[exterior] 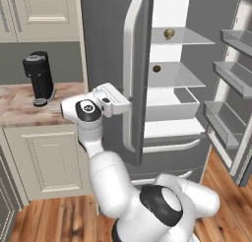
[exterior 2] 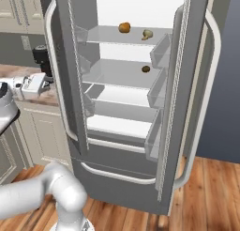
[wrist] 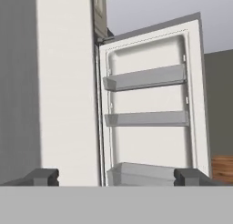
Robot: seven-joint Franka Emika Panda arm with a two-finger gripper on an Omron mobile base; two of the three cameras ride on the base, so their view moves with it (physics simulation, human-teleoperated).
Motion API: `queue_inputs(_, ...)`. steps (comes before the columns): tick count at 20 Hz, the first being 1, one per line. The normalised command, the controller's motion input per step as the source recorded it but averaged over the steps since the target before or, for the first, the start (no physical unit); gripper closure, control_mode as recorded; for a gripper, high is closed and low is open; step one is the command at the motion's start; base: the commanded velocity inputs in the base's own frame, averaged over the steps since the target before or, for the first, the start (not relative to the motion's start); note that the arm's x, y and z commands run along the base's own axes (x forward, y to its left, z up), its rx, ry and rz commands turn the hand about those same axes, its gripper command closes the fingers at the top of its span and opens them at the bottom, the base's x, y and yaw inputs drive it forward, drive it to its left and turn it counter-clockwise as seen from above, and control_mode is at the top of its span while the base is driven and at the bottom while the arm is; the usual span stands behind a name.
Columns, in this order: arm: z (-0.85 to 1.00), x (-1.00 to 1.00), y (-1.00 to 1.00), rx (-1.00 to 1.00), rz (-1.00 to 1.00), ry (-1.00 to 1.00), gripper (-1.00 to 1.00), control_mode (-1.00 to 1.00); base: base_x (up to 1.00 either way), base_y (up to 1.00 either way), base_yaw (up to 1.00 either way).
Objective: Place the mushroom in the correct fridge rack based on whether it is a fruit or vegetable. Finally, close the fridge door.
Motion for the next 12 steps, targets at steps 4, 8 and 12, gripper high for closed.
queue_inputs(4,0.00,0.13,-0.79,0.02,0.00,0.00,-1.00,-1.00,0.00,0.00,0.00)
queue_inputs(8,0.00,0.13,-0.74,0.01,0.00,0.00,-1.00,-1.00,0.00,0.00,0.00)
queue_inputs(12,0.00,0.26,-0.60,0.00,0.00,-0.01,-1.00,-1.00,0.00,0.00,0.00)
